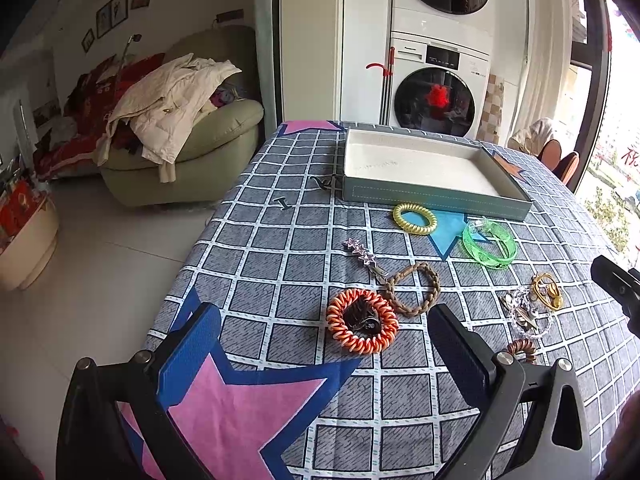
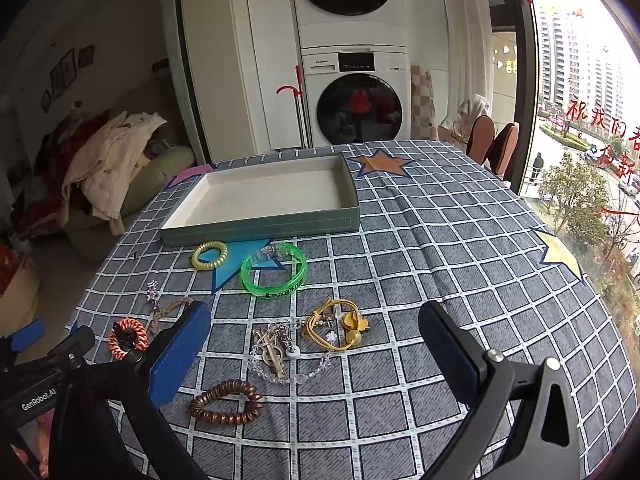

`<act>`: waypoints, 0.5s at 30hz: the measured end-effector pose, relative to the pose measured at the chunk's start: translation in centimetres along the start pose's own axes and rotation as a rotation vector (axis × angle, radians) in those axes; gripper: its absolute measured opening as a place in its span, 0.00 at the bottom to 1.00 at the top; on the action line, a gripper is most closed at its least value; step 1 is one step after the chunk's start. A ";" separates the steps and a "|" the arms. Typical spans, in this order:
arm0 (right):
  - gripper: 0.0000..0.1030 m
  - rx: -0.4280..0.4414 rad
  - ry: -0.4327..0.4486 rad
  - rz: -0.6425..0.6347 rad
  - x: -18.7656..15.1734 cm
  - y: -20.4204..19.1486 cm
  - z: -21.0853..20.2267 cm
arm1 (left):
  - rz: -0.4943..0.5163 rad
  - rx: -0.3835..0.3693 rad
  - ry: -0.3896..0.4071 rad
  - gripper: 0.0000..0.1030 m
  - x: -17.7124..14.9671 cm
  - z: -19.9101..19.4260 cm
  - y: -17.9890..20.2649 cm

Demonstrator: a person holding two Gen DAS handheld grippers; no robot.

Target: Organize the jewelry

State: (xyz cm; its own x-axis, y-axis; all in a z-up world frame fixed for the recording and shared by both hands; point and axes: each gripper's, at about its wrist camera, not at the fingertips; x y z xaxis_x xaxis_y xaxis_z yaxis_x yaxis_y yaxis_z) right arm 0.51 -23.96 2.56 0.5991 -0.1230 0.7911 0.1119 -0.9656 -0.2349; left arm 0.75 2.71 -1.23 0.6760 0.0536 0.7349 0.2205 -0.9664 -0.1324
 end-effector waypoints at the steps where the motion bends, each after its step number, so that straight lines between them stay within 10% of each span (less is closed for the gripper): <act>1: 1.00 0.000 0.000 0.000 0.0 0.0 0.0 | 0.000 0.000 -0.003 1.00 0.0 0.1 0.0; 15: 1.00 0.003 -0.003 0.005 -0.2 0.0 0.2 | -0.001 0.004 -0.011 1.00 -0.2 0.4 0.1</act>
State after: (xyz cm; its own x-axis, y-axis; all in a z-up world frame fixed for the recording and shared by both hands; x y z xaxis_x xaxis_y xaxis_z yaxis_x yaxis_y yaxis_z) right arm 0.53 -23.90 2.30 0.6024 -0.1272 0.7880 0.1110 -0.9643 -0.2405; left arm 0.89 2.73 -1.61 0.6834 0.0575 0.7278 0.2241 -0.9653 -0.1342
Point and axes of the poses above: each gripper's, at about its wrist camera, not at the fingertips, and z roughly the way its jaws point, y to its right, x to its top, and after that the axes turned 13 degrees about x, right-handed
